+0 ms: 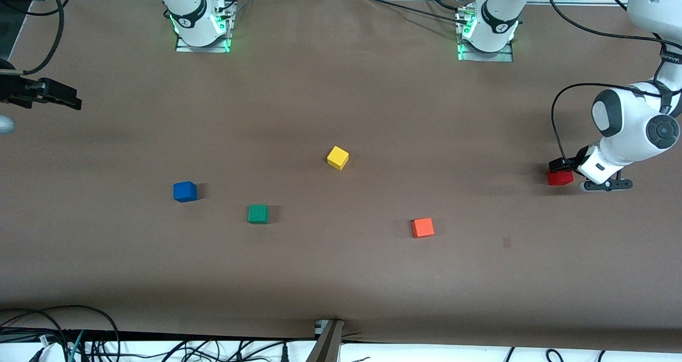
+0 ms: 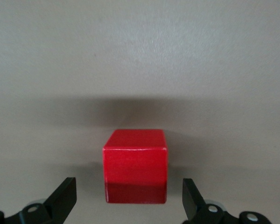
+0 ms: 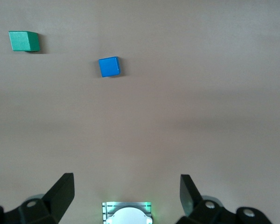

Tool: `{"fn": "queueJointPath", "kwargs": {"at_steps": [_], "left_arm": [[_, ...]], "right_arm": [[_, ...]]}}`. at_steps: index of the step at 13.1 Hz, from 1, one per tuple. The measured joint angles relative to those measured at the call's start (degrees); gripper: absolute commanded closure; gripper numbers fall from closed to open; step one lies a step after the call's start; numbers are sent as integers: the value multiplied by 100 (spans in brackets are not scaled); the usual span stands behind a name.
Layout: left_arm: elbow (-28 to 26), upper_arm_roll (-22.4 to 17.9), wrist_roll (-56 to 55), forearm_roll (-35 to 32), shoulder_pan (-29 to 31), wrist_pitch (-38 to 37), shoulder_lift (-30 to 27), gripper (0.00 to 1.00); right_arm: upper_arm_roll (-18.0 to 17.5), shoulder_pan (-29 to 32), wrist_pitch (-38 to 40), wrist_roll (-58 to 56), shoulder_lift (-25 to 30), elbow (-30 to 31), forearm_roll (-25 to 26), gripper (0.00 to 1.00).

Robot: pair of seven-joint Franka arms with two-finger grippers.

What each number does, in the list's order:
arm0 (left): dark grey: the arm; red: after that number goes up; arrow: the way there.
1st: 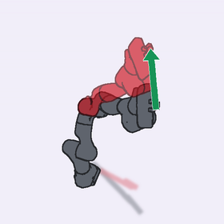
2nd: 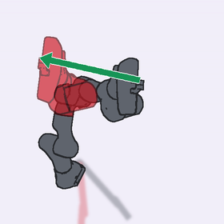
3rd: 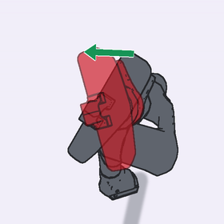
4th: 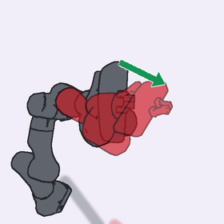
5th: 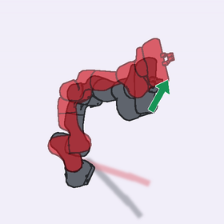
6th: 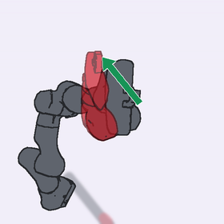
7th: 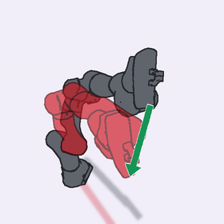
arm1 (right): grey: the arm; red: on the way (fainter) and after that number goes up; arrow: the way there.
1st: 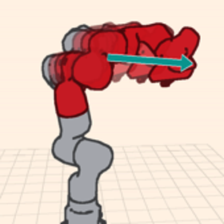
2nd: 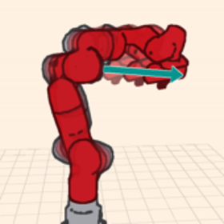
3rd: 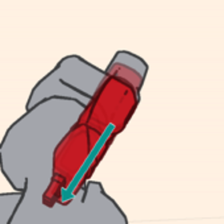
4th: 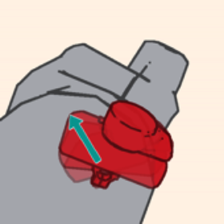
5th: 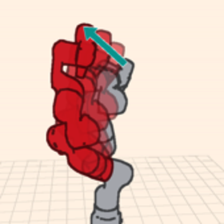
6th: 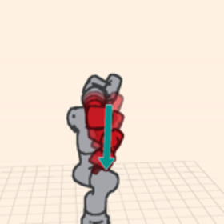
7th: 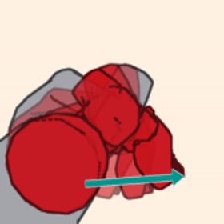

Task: Pass red block to right arm, stack on blue
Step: 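Lower the left gripper over the red cube and close on it, then carry the red cube toward the middle while the right gripper approaches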

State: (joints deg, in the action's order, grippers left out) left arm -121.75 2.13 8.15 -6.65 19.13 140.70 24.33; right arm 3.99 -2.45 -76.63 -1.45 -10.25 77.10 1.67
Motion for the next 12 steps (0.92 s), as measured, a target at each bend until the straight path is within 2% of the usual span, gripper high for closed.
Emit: {"fn": "queueJointPath", "kwargs": {"at_steps": [6, 8, 9, 10, 11, 12], "left_arm": [[110, 9, 2, 1, 44, 96, 255, 0], [162, 27, 2, 1, 44, 133, 333, 44], [173, 36, 2, 1, 44, 142, 357, 62], [182, 45, 2, 1, 44, 149, 377, 85], [194, 54, 2, 1, 43, 151, 389, 99], [205, 59, 2, 1, 43, 151, 390, 99]], "right_arm": [[-16, -8, -2, 0, -96, 0, -2, 0], [-18, -8, -2, -1, -101, 0, -20, 0], [-19, -8, -1, -1, -110, 0, -21, 0], [-19, -8, 1, -1, -122, 0, -21, 0], [-19, -8, 2, -1, -132, 0, -22, 0], [-20, -8, 2, -1, -139, 0, -23, 0]]}}
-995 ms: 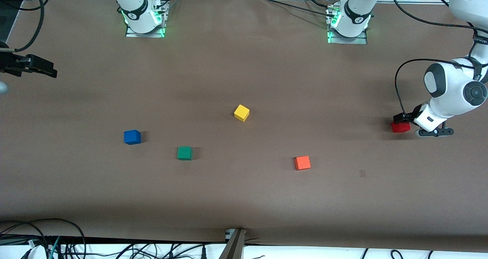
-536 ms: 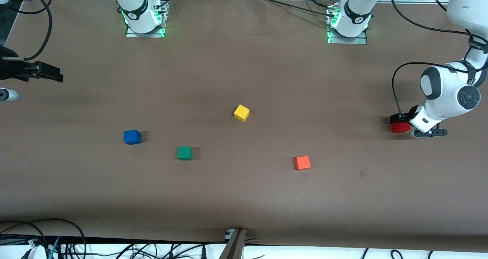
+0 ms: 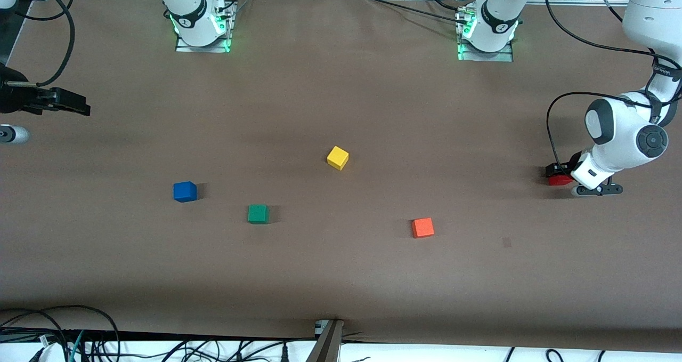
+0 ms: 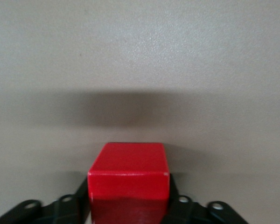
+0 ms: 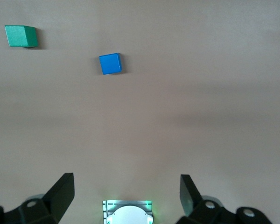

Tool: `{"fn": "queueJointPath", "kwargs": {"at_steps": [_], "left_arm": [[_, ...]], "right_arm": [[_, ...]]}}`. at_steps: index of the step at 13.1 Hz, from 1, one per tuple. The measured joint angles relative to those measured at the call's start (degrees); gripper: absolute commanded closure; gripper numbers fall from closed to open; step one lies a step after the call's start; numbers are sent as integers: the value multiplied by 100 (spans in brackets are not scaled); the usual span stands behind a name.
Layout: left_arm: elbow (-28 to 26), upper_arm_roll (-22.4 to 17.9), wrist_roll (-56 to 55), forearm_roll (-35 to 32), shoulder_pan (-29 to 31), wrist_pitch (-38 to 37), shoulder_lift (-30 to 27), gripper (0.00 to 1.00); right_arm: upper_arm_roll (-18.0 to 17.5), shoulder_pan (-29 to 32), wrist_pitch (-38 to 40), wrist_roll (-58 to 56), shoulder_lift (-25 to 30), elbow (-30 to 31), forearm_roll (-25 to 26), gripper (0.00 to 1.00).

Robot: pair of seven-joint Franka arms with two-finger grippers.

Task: Pass red block to right arm, stack on blue
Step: 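Carry the red cube toward the middle while the right gripper approaches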

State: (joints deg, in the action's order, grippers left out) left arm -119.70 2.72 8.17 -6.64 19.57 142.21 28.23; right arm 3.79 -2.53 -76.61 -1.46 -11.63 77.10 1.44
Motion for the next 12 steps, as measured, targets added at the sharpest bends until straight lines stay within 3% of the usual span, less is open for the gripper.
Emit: {"fn": "queueJointPath", "kwargs": {"at_steps": [4, 9, 10, 12], "left_arm": [[165, 38, -1, 0, 0, -128, -8, 100], [1351, 581, 2, 96, 6, -2605, -406, 94], [1580, 731, 1, 274, 2, -3006, -512, 100], [1869, 866, 202, 890, -8, -3481, -623, 100]], "right_arm": [[-9, -96, 7, -2, -8, 0, -3, 0], [-11, -187, 14, -2, -63, 0, -225, 0], [-12, -190, 13, -2, -86, 1, -316, 0], [-10, -191, 14, -2, -153, 4, -572, 0]]}}
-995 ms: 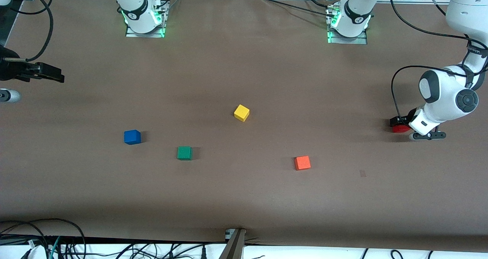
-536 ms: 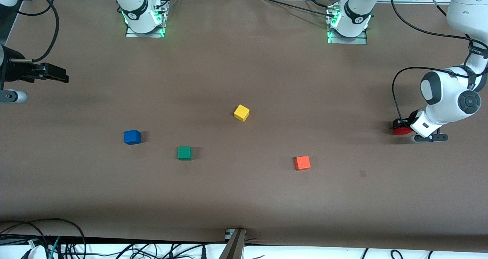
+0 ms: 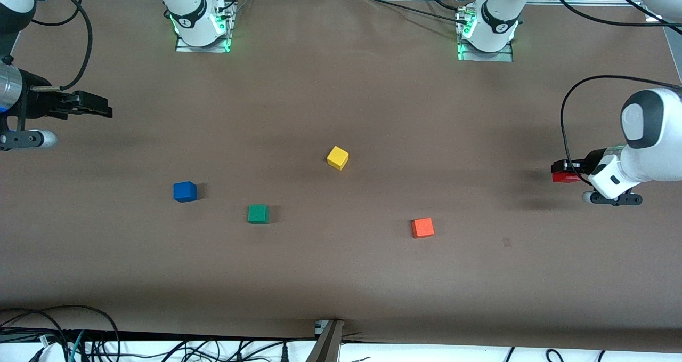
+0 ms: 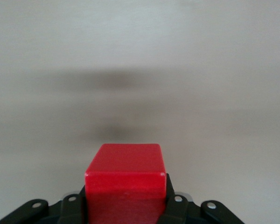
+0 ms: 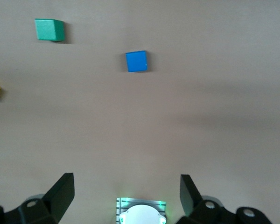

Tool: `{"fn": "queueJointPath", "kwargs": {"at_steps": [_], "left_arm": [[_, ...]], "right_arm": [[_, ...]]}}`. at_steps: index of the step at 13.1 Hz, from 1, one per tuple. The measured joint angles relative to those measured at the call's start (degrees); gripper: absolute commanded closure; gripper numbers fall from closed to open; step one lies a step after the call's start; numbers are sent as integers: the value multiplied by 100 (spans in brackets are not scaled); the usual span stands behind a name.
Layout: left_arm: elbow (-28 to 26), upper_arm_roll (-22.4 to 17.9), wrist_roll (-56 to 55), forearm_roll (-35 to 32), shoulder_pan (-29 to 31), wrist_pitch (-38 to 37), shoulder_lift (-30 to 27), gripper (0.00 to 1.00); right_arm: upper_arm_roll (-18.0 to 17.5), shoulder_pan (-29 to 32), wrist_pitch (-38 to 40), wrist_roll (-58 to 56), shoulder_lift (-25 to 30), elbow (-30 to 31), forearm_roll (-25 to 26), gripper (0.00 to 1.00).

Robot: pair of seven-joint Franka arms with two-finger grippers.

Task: Pass red block to right arm, stack on blue
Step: 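Carry the red cube toward the middle while the right gripper approaches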

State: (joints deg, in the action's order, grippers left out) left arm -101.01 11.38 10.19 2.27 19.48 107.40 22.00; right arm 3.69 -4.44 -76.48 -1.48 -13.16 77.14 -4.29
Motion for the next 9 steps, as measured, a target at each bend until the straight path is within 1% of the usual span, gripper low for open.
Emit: {"fn": "queueJointPath", "kwargs": {"at_steps": [2, 5, 7, 9], "left_arm": [[160, 113, 616, 490, 2, -156, 2, 100], [233, 577, 1328, 965, -3, -215, 27, 100], [234, 773, 1977, 1491, -48, -214, 60, 100], [238, 907, 2725, 2164, -54, -173, 119, 100]], "right_arm": [[-1, -6, 9, 0, -147, 16, -646, 0], [-7, -20, 12, 0, -559, 32, -1754, 0], [-10, -23, 5, 0, -903, 38, -2596, 0], [-10, -21, -1, 0, -1254, 40, -3545, 0]]}}
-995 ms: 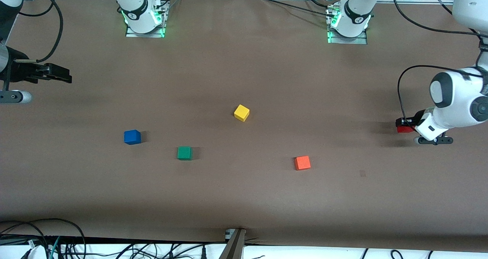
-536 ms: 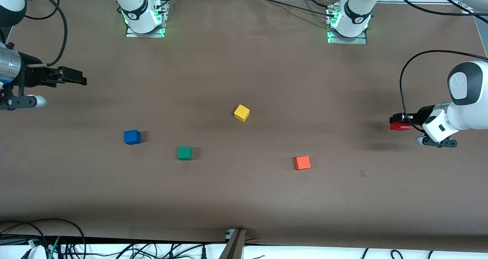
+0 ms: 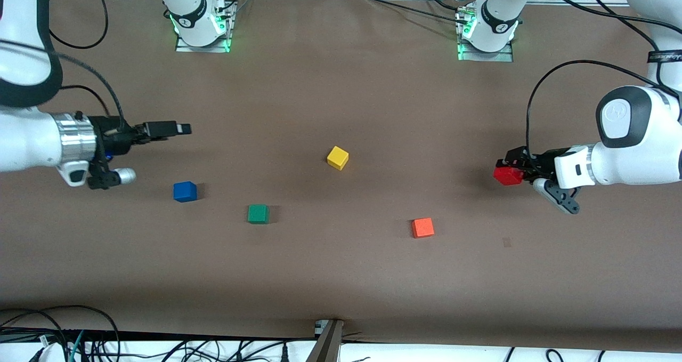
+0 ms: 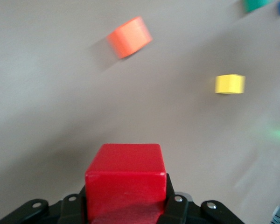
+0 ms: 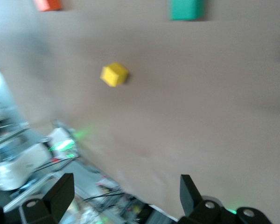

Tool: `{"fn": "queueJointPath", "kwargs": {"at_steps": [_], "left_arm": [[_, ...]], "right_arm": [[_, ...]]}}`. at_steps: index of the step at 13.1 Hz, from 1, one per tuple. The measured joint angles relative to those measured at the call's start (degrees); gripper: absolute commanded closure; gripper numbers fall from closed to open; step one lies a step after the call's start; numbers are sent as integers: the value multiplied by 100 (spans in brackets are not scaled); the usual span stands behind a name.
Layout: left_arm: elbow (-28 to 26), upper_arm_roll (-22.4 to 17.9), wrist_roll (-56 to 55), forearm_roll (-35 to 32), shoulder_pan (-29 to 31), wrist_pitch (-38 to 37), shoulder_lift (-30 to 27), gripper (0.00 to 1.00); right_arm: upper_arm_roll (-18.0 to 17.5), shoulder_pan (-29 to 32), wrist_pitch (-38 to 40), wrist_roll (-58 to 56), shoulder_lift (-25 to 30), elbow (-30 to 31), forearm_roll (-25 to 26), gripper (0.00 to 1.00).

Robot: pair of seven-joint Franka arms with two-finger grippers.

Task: Pass red block to right arm, stack on blue
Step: 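Carry the red cube toward the middle while the right gripper approaches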

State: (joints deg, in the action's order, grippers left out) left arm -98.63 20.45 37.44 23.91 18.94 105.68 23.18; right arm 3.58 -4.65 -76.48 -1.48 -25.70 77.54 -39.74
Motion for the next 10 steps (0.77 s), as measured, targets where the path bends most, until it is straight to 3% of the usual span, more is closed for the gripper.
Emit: {"fn": "queueJointPath", "kwargs": {"at_steps": [5, 8, 10], "left_arm": [[12, 473, 1149, 1463, -358, 667, 216, 100], [28, 551, 1991, 2139, -837, 1441, 369, 100], [32, 561, 2790, 3280, -1208, 1728, 514, 100]], "right_arm": [[-4, -68, -271, -12, -871, -3, -2273, 0], [-11, -383, -685, -15, -1173, 35, -3087, 0], [-13, -640, -991, -15, -1266, 172, -3603, 0]]}}
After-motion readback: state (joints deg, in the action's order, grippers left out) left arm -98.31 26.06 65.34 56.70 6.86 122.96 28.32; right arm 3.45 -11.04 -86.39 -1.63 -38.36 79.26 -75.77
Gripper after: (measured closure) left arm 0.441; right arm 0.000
